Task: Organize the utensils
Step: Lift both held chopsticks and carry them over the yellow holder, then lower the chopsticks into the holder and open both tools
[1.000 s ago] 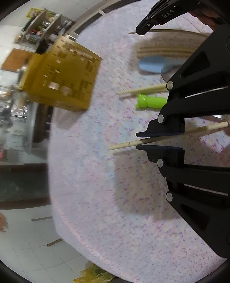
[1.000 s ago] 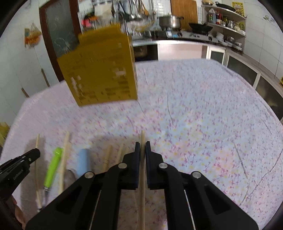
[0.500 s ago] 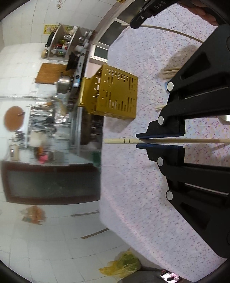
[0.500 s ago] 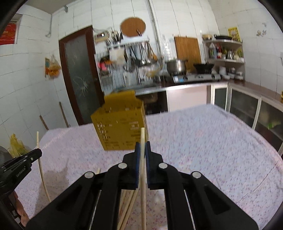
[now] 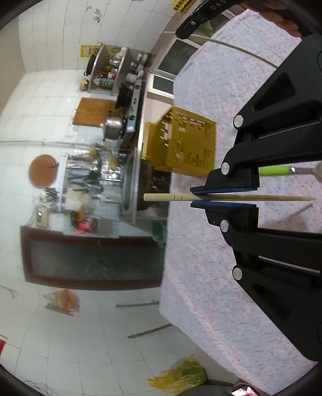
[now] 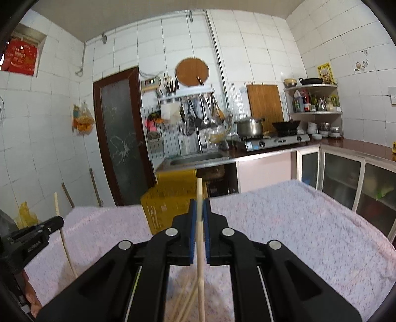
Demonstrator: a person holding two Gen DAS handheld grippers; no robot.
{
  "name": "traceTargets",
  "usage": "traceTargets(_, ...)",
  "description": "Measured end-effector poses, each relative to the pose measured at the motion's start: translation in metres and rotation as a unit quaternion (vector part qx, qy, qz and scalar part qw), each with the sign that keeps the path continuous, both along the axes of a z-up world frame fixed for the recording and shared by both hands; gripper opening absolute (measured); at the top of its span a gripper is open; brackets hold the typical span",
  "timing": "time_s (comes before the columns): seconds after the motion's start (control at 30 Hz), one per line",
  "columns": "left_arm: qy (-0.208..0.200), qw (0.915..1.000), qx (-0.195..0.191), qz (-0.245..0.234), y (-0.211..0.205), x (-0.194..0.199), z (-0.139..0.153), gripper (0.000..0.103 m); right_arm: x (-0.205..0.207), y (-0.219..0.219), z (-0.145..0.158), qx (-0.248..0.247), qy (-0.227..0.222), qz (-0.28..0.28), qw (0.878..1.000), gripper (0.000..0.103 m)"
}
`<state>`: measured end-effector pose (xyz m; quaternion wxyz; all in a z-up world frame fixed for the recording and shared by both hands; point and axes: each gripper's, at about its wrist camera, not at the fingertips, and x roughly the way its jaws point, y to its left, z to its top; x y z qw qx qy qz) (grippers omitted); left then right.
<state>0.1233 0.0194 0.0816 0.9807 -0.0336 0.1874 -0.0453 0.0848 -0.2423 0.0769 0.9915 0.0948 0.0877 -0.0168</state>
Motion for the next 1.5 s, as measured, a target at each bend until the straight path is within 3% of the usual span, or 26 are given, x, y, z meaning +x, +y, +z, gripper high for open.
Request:
traceTargets(0.27,-0.060,0.9979,-0.003,-0.025,-0.029,0.047,0.066,0.005,0.040,0.000,0.059,-0.020,-0.047,0.002,0.999,0.006)
traceTargets(0.43,-0.095,0.9945,-0.022,-0.038,-0.049,0.097,0.111,0.005,0.089,-0.002,0.093,-0.024,-0.076,-0.005,0.997,0.006)
traceTargets(0.6,-0.123,0.9912,-0.018,-0.046,-0.070,0.153,0.129,0.005,0.147,-0.010,0.108,-0.008,-0.092,-0.013,0.996,0.006)
traceTargets(0.77,-0.123,0.9904,-0.020,-0.060,-0.084,0.199,0.118,0.005,0.193,-0.015,0.098,-0.004,-0.092,-0.014,0.996,0.006)
traceTargets(0.93,-0.093,0.9932,-0.032,-0.063,-0.088,0.243,0.074,0.005,0.228,-0.018,0.062,0.005,-0.067,-0.008,0.998,0.006)
traceTargets(1.1,-0.060,0.9963,-0.021,-0.057,-0.087,0.260,0.035,0.005,0.240,-0.014,0.028,-0.011,-0.037,0.000,0.999,0.006)
traceTargets(1.23,-0.039,0.9979,-0.018,-0.049,-0.079,0.256,0.026,0.007,0.239,-0.018,0.017,-0.010,-0.011,0.004,1.000,0.007)
traceTargets(1.27,-0.035,0.9979,-0.018,-0.051,-0.075,0.251,0.029,0.013,0.236,-0.018,0.017,-0.015,-0.004,0.001,1.000,0.009)
traceTargets(1.33,-0.033,0.9982,-0.019,-0.046,-0.066,0.237,0.036,0.034,0.224,-0.021,0.020,-0.019,0.004,-0.003,1.000,0.038)
traceTargets(1.37,-0.035,0.9985,-0.018,-0.039,-0.059,0.227,0.041,0.050,0.215,-0.023,0.022,-0.017,0.005,-0.005,1.000,0.064)
traceTargets(1.4,-0.039,0.9986,-0.018,-0.033,-0.053,0.215,0.045,0.062,0.207,-0.026,0.022,-0.017,0.006,-0.008,1.000,0.065)
traceTargets(1.5,-0.037,0.9989,-0.014,-0.025,-0.036,0.182,0.054,0.081,0.180,-0.031,0.026,-0.017,0.024,-0.014,0.999,0.066)
